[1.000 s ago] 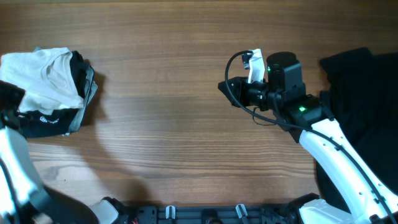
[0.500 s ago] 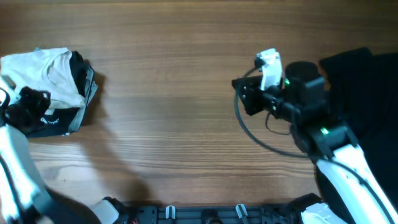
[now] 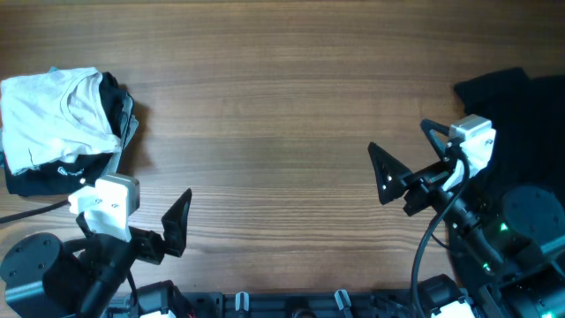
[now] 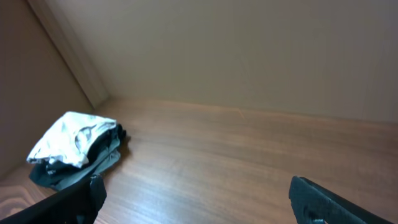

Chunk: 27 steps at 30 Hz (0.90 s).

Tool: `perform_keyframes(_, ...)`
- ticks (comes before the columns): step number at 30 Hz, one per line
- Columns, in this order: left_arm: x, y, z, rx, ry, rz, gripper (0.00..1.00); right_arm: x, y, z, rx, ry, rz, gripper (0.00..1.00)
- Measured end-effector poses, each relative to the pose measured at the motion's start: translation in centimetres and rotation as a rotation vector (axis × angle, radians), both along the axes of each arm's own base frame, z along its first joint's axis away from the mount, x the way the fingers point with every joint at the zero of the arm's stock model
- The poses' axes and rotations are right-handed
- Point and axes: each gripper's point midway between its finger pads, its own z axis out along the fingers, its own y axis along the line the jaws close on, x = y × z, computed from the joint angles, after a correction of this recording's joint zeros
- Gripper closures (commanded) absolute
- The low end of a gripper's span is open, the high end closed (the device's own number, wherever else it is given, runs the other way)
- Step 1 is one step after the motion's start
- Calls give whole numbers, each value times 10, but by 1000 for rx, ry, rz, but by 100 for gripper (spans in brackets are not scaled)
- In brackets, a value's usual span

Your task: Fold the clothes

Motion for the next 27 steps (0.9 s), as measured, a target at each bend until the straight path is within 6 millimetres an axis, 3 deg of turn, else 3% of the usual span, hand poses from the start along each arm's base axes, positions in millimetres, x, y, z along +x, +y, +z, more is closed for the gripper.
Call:
perform_keyframes(9,0,2,0,5,1,11,0,-4,0,-15,3,73,4,0)
perform_keyframes(13,1,2,-1,7,2,14,0,11,-15,-10,4,20,-104,0)
perform_keyframes(16,1,3,-1,7,2,14,0,28,-55,-46,12,-32,-274,0)
perform_keyframes(19,0,3,-2,7,7,17,0,16,-80,-71,45,-173,-340,0)
perform_keyframes(23,0,3,-2,8,6,17,0,6,-87,-116,53,-247,-360,0)
perform_keyframes(27,0,3,-2,8,6,17,0,12,-87,-149,53,-268,-359,0)
